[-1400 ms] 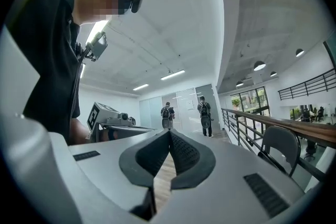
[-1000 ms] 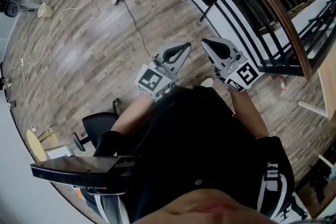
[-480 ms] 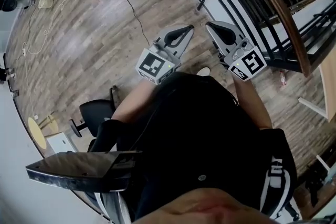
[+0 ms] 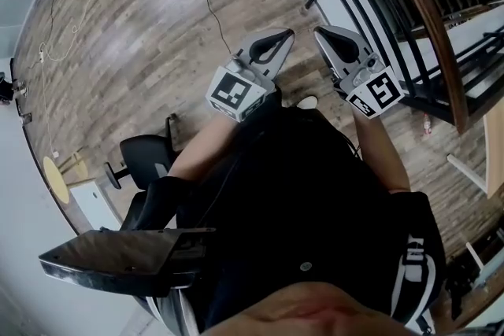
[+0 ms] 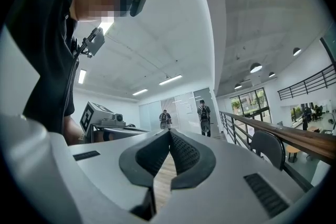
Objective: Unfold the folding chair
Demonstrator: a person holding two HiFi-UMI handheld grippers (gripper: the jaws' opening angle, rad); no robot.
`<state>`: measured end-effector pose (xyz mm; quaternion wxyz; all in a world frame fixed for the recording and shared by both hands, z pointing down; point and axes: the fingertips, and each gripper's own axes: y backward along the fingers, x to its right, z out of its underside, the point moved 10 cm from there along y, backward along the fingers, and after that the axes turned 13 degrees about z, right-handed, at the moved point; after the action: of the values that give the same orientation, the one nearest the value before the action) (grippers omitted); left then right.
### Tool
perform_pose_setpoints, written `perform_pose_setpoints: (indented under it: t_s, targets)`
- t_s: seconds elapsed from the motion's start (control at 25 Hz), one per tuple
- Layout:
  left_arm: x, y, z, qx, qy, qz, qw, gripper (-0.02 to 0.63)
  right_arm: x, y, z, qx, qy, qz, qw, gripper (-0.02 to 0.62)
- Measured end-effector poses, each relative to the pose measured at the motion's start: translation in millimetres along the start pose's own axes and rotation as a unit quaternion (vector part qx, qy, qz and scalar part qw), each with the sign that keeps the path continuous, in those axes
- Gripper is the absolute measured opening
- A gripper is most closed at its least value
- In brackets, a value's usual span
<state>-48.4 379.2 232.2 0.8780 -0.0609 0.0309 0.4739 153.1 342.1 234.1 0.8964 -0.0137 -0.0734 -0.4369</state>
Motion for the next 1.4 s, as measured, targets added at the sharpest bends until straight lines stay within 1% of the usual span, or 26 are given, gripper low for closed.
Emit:
perform_pose_setpoints:
  t_s: [0.08,0.16,0.28,0.4,0.52,0.64,0.76,0.88,1.0,1.12,1.28,1.4]
  targets:
    - [-18.3,1.1,1.7,0.004,0.014,-0.004,0.9999,0.003,3.8,-13.1,3.8,-0.002,0.004,0.008,1.0,0.008]
    - [-41.5,0.5,0.9,0.008,0.017,-0.003,0.9998,0.003,10.5,-29.8,6.6,-0.003,0.01,0.018,1.0,0.008]
    - [-80.5,3.2,-0.5,0.011,0.015,0.006,0.9998,0.003,17.9,-61.3,10.4,-0.009,0.01,0.033,0.999,0.008]
    - [-116.5,10.3,-3.0,0.017,0.024,0.019,0.9994,0.003,18.9,-92.0,9.2,-0.011,0.021,0.057,0.998,0.008]
    - [-153.0,13.8,-3.0,0.01,0.032,0.031,0.9989,0.003,23.9,-125.0,9.0,-0.012,0.035,0.082,0.996,0.008]
    - [-184.9,11.0,0.8,0.001,0.038,0.052,0.9979,0.003,33.1,-152.7,14.1,-0.019,0.037,0.104,0.994,0.008]
    - [-207.2,5.7,2.4,-0.007,0.042,0.073,0.9964,0.003,42.2,-168.8,15.6,-0.025,0.037,0.128,0.991,0.008]
    - [-226.5,-2.2,-0.2,-0.013,0.046,0.084,0.9953,0.003,55.2,-178.3,14.4,-0.035,0.04,0.151,0.987,0.008]
    - [-241.1,-17.7,-3.2,-0.016,0.053,0.087,0.9947,0.003,78.0,-180.8,12.8,-0.042,0.037,0.167,0.984,0.008]
    - [-251.7,-39.9,-3.7,-0.023,0.058,0.087,0.9942,0.003,111.0,-181.8,11.4,-0.045,0.04,0.176,0.983,0.008]
    - [-266.1,-80.5,0.5,-0.042,0.054,0.088,0.9938,0.003,173.1,-186.7,22.6,-0.054,0.039,0.181,0.981,0.008]
    - [-278.7,-117.4,2.7,-0.053,0.052,0.073,0.9946,0.003,223.2,-191.7,33.4,-0.065,0.033,0.191,0.979,0.008]
